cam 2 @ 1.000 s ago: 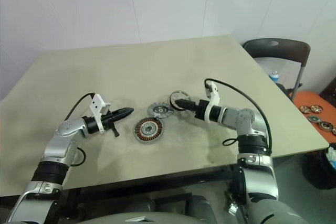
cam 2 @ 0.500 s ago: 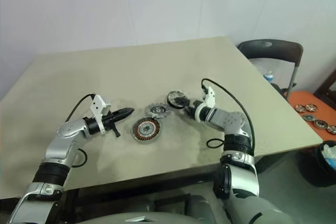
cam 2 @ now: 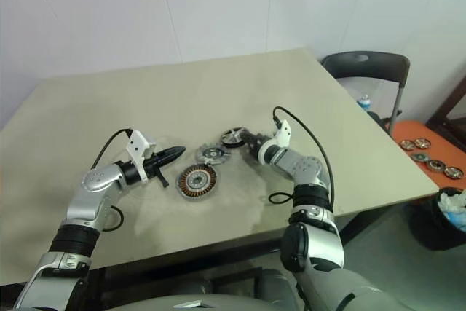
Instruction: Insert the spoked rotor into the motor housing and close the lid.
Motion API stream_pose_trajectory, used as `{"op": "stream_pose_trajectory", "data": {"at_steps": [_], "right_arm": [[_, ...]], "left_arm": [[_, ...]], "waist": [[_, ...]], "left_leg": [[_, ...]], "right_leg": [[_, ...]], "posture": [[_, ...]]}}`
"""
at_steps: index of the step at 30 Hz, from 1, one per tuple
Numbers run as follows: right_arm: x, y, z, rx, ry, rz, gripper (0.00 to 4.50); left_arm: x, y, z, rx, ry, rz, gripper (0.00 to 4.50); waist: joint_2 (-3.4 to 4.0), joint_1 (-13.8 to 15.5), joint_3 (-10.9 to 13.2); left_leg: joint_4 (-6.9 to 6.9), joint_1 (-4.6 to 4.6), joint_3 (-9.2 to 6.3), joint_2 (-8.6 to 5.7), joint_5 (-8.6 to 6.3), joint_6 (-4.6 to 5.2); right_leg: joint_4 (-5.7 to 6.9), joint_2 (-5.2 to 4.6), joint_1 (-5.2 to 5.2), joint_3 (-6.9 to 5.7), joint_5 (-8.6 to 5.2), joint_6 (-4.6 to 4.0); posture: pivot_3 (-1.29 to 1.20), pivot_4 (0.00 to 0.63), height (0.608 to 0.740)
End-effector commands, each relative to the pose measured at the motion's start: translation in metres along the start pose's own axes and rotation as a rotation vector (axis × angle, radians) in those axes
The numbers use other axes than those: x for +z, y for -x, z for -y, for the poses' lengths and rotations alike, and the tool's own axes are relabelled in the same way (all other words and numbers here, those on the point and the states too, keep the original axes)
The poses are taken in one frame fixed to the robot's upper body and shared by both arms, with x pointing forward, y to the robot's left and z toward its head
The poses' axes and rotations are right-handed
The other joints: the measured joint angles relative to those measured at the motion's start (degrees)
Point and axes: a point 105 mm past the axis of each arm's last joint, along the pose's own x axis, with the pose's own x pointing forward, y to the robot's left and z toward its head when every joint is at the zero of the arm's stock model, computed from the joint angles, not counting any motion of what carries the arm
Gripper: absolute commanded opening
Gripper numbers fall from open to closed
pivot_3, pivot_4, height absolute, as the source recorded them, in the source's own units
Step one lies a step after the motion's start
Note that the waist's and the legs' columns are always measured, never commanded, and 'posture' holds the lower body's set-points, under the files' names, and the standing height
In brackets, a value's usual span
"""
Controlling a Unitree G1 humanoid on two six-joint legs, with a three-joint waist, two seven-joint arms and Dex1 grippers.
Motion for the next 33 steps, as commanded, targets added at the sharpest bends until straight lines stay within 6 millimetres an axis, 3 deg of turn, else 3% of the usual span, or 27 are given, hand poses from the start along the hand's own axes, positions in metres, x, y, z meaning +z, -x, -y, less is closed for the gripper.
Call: {"op": "stream_pose_trajectory", "data": {"at_steps": [1, 2, 6, 12, 15, 17, 22, 24, 27, 33], "right_arm": [[0.007, 0.000, -0.010, 0.025, 0.030, 0.002, 1.04], [0.007, 0.000, -0.010, 0.027, 0.029, 0.002, 0.76], [0.005, -0.001, -0.010, 0.045, -0.005, 0.000, 0.76], [0.029, 0.012, -0.042, 0.294, -0.085, 0.093, 0.76], [0.027, 0.027, -0.071, 0.492, -0.090, 0.037, 0.76], [0.009, 0.036, -0.083, 0.566, -0.034, -0.081, 0.76], [-0.054, 0.049, -0.083, 0.562, 0.168, -0.404, 0.76], [-0.064, 0.053, -0.085, 0.573, 0.217, -0.460, 0.76], [-0.078, 0.052, -0.081, 0.540, 0.282, -0.530, 0.76], [-0.087, 0.050, -0.071, 0.501, 0.324, -0.587, 0.76]], "left_arm": [[0.013, 0.000, -0.008, 0.018, -0.044, 0.032, 0.00], [0.013, 0.000, -0.008, 0.019, -0.044, 0.033, 0.00], [0.013, 0.000, -0.010, 0.026, -0.045, 0.030, 0.00], [0.010, -0.001, -0.011, 0.031, -0.041, 0.025, 0.00], [0.010, -0.002, -0.010, 0.027, -0.040, 0.025, 0.00], [0.010, -0.003, -0.010, 0.025, -0.040, 0.025, 0.00], [0.010, -0.002, -0.004, -0.021, -0.016, 0.027, 0.00], [0.013, 0.004, -0.002, -0.047, 0.009, 0.046, 0.00], [0.017, 0.022, -0.017, -0.010, 0.015, 0.051, 0.00], [0.012, 0.044, -0.031, 0.056, -0.002, 0.016, 0.00]], "waist": [[0.00, 0.02, 0.00], [-0.01, 0.02, -0.01], [0.00, 0.06, 0.00], [0.03, 0.01, 0.02], [0.05, 0.02, 0.03], [0.05, 0.08, 0.03], [0.03, 0.11, 0.02], [0.04, 0.07, 0.03], [0.03, 0.02, 0.02], [0.03, 0.36, 0.02]], "left_leg": [[-0.01, -0.03, 0.00, 0.00, 0.00, 0.01], [-0.02, -0.04, 0.00, -0.01, -0.01, 0.01], [-0.01, -0.03, 0.01, -0.02, -0.01, 0.02], [-0.01, -0.03, 0.01, 0.00, -0.01, 0.02], [-0.02, -0.04, 0.01, -0.01, -0.01, 0.02], [-0.01, -0.10, 0.01, 0.00, -0.01, 0.02], [-0.02, -0.12, 0.01, 0.01, -0.03, 0.04], [0.01, -0.16, 0.01, 0.01, -0.03, 0.04], [0.08, -0.24, 0.02, 0.00, -0.02, 0.03], [0.07, -0.24, 0.00, 0.00, -0.02, 0.03]], "right_leg": [[-0.03, -0.01, -0.02, 0.00, 0.00, 0.00], [-0.06, -0.01, -0.03, 0.00, 0.00, 0.00], [-0.04, -0.02, -0.02, 0.00, 0.00, 0.00], [-0.04, 0.00, -0.02, 0.00, 0.00, 0.00], [-0.05, 0.00, -0.02, 0.00, 0.00, 0.00], [-0.05, -0.01, -0.07, 0.00, 0.00, 0.00], [-0.09, -0.01, -0.08, 0.00, 0.00, 0.00], [-0.07, -0.01, -0.12, 0.00, 0.00, 0.00], [-0.02, -0.02, -0.19, -0.01, 0.00, 0.01], [-0.05, -0.01, -0.18, -0.05, 0.00, 0.01]], "posture": [[0.00, 0.000, 0.740], [0.00, 0.000, 0.740], [0.00, 0.000, 0.740], [0.00, 0.000, 0.740], [0.00, 0.000, 0.740], [0.00, 0.000, 0.740], [0.00, 0.000, 0.740], [0.00, 0.000, 0.740], [0.00, 0.000, 0.740], [0.00, 0.000, 0.740]]}}
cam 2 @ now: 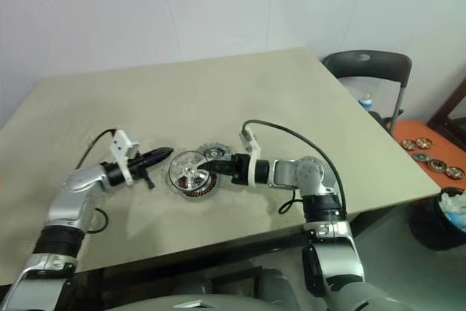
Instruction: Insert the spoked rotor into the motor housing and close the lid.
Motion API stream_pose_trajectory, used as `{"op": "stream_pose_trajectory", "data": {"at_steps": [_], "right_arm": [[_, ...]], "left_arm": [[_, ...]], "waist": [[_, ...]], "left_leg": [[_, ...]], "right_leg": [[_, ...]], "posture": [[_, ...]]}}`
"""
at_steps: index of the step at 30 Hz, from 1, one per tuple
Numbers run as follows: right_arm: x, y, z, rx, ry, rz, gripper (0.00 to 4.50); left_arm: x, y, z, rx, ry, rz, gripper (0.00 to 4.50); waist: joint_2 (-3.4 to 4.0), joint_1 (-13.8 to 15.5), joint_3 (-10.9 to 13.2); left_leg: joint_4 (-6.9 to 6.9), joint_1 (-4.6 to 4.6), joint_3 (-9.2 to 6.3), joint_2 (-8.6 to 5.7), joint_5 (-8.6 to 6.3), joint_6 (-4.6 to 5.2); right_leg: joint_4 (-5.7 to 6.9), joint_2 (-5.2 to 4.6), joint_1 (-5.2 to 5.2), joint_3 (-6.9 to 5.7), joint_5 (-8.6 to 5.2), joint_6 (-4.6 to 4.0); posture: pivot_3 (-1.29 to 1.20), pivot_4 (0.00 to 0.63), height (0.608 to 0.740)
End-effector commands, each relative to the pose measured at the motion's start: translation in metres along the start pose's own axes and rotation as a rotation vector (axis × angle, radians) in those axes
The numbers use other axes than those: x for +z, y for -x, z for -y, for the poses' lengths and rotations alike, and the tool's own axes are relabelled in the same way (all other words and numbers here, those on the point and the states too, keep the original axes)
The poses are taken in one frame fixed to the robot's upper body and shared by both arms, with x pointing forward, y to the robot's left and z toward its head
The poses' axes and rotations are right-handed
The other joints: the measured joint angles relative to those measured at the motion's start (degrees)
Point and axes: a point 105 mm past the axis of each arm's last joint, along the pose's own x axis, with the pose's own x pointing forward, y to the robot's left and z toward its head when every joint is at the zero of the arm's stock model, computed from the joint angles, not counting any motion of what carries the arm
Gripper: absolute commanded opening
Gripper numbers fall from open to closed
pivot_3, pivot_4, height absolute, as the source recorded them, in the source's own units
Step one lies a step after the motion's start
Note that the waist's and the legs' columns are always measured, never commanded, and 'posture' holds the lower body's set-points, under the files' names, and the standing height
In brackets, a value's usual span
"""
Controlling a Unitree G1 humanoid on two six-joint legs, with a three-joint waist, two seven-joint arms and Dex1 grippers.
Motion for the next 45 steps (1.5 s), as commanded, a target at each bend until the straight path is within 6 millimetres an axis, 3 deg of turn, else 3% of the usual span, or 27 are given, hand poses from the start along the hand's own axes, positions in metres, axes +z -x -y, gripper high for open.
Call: {"op": "stream_pose_trajectory", "data": {"at_steps": [1, 16, 27, 45], "right_arm": [[0.004, -0.004, -0.007, 0.016, 0.049, -0.012, 0.76], [0.015, -0.006, 0.012, -0.056, 0.021, 0.062, 0.76], [0.038, 0.002, 0.006, 0.007, -0.059, 0.156, 0.76], [0.021, -0.007, 0.004, 0.028, -0.120, 0.096, 0.76]], "left_arm": [[0.010, 0.007, -0.005, 0.028, -0.022, 0.038, 0.00], [0.008, 0.003, 0.002, 0.021, -0.010, 0.045, 0.00], [0.004, -0.002, 0.006, 0.005, -0.002, 0.037, 0.00], [0.002, -0.003, 0.006, 0.013, -0.009, 0.021, 0.00]], "waist": [[0.00, 0.08, 0.00], [-0.01, 0.02, 0.00], [-0.01, 0.04, 0.00], [-0.01, -0.04, 0.00]], "left_leg": [[-0.01, 0.00, 0.00, -0.02, 0.00, 0.00], [-0.02, -0.03, 0.00, -0.02, 0.00, 0.00], [0.02, -0.01, 0.00, -0.03, 0.00, -0.01], [-0.03, -0.06, 0.00, -0.02, 0.00, 0.00]], "right_leg": [[-0.01, -0.02, 0.00, 0.00, 0.00, 0.00], [-0.02, -0.03, -0.02, 0.00, 0.00, 0.00], [0.02, -0.03, 0.00, 0.00, 0.01, 0.00], [-0.01, -0.03, -0.06, 0.01, 0.01, 0.00]], "posture": [[0.00, 0.000, 0.740], [0.00, 0.000, 0.740], [0.00, 0.000, 0.740], [0.00, 0.000, 0.740]]}}
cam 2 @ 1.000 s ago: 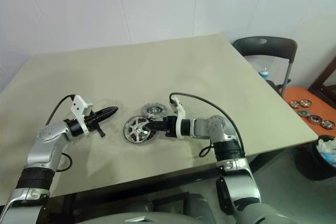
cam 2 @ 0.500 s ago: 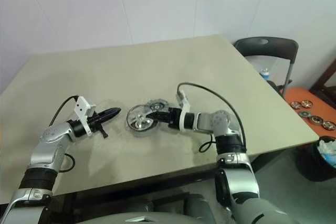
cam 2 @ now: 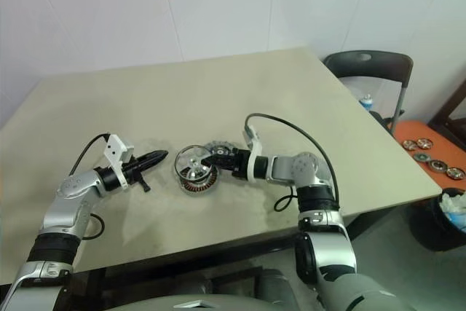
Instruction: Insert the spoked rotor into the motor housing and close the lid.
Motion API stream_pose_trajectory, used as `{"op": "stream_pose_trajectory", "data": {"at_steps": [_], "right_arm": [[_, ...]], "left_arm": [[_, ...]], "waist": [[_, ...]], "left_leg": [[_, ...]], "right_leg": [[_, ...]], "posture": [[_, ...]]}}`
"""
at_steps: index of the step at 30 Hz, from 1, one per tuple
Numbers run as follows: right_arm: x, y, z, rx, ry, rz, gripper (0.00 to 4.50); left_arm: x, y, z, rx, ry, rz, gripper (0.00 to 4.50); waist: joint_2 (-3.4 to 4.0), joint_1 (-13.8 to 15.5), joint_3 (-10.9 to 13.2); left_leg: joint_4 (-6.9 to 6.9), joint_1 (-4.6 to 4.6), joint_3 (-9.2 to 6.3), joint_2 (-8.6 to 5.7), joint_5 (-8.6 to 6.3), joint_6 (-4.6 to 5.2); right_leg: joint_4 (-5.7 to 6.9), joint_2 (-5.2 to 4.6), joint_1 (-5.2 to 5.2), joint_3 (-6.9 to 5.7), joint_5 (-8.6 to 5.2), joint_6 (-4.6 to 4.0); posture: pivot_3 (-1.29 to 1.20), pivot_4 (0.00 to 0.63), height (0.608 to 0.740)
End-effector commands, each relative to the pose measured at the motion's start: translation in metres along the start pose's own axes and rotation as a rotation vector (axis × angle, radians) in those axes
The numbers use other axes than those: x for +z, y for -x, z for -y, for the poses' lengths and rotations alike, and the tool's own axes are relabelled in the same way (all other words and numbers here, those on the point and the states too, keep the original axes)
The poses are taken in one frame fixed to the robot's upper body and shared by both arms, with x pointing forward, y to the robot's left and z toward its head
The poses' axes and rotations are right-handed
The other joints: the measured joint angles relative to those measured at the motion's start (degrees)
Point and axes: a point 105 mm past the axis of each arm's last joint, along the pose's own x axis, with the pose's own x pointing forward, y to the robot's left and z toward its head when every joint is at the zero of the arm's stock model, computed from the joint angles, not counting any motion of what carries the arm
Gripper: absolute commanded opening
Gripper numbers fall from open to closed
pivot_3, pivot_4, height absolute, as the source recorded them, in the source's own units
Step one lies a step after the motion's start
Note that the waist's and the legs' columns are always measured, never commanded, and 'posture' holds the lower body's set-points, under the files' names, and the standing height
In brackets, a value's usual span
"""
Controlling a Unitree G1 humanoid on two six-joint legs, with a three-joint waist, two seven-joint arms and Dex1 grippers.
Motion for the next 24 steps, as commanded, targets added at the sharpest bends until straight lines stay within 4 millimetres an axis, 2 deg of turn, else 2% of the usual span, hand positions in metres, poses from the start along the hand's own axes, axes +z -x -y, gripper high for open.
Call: {"op": "stream_pose_trajectory", "data": {"at_steps": [1, 11, 18, 24], "right_arm": [[0.0062, -0.0011, -0.0112, 0.038, 0.005, 0.023, 0.76], [0.0112, 0.0007, -0.0029, -0.014, -0.072, 0.047, 0.76], [0.0123, 0.0011, -0.0042, -0.023, -0.102, 0.038, 0.76], [0.0047, -0.0009, -0.0106, -0.001, -0.103, -0.001, 0.76]], "left_arm": [[0.0110, -0.0014, -0.0035, 0.005, -0.036, 0.024, 0.00], [0.0097, -0.0019, -0.0011, 0.003, -0.039, 0.020, 0.00], [0.0085, -0.0029, -0.0016, 0.007, -0.042, 0.013, 0.00], [0.0072, -0.0024, -0.0017, 0.013, -0.043, 0.009, 0.00]], "waist": [[0.00, 0.00, 0.00], [0.00, -0.06, 0.00], [0.00, -0.05, 0.00], [0.00, -0.10, 0.00]], "left_leg": [[0.00, 0.00, 0.00, 0.00, 0.00, 0.00], [0.00, 0.00, 0.00, 0.00, 0.00, 0.00], [0.00, 0.00, 0.00, 0.00, 0.00, 0.00], [0.00, 0.00, 0.00, 0.00, 0.00, 0.00]], "right_leg": [[0.00, 0.00, 0.00, 0.00, 0.00, 0.00], [0.00, 0.00, 0.00, 0.00, 0.00, 0.00], [0.00, 0.00, 0.00, 0.00, 0.00, 0.00], [0.01, 0.00, 0.00, 0.00, 0.00, 0.00]], "posture": [[0.00, 0.000, 0.740], [0.00, 0.000, 0.740], [0.00, 0.000, 0.740], [0.00, 0.000, 0.740]]}}
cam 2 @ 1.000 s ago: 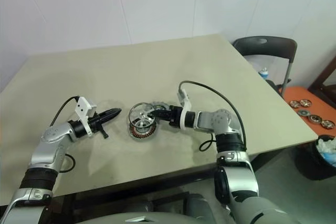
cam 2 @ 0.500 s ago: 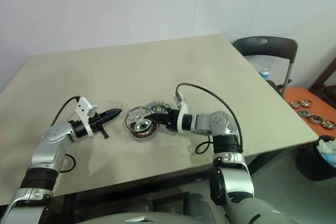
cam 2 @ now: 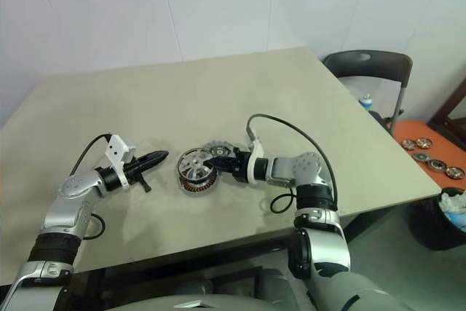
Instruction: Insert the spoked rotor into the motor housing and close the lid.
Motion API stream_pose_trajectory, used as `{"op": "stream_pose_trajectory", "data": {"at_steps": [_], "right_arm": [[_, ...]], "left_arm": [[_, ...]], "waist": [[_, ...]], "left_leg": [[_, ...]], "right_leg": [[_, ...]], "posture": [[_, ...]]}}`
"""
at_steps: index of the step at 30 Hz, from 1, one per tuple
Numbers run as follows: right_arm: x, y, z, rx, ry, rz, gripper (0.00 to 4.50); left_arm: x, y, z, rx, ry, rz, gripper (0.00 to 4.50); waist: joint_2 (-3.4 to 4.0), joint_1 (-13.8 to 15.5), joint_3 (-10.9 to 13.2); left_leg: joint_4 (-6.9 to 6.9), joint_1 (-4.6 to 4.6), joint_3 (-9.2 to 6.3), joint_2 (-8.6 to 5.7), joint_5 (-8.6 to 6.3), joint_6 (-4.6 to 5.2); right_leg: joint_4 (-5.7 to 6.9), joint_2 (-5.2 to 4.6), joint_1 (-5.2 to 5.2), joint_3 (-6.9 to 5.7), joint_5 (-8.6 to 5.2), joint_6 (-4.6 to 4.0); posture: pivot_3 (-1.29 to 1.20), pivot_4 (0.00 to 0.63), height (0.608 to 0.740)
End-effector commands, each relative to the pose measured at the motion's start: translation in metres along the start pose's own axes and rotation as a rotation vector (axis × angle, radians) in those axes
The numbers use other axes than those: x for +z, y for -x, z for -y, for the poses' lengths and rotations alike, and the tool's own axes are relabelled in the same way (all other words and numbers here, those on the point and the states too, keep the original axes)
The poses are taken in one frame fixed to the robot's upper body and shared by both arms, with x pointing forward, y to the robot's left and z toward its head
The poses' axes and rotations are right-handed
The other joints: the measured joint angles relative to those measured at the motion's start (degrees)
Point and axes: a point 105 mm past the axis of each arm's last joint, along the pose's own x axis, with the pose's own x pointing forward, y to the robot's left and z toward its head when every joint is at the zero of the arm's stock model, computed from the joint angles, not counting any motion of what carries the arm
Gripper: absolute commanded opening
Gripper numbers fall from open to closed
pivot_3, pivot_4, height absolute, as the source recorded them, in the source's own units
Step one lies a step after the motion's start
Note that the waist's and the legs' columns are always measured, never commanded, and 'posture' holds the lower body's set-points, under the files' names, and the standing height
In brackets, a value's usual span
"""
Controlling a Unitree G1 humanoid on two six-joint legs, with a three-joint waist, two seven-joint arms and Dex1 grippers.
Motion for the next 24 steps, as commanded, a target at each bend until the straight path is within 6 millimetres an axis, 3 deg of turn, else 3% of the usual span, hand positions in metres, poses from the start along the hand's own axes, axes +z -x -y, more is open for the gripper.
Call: {"op": "stream_pose_trajectory", "data": {"at_steps": [1, 24], "right_arm": [[0.0035, -0.0015, -0.0190, 0.058, 0.041, -0.002, 0.76], [0.0039, 0.0010, -0.0113, 0.028, 0.039, 0.011, 0.76]], "left_arm": [[0.0092, -0.0011, -0.0014, 0.002, -0.031, 0.026, 0.00], [0.0087, -0.0021, 0.0004, 0.001, -0.030, 0.029, 0.00]], "waist": [[0.00, 0.01, 0.00], [0.00, -0.01, 0.00]], "left_leg": [[0.00, 0.00, 0.00, 0.00, 0.00, 0.00], [0.00, 0.00, 0.00, 0.00, 0.00, 0.00]], "right_leg": [[0.00, 0.00, 0.00, 0.00, 0.00, 0.00], [0.00, 0.00, 0.00, 0.00, 0.00, 0.00]], "posture": [[0.00, 0.000, 0.740], [0.00, 0.000, 0.740]]}}
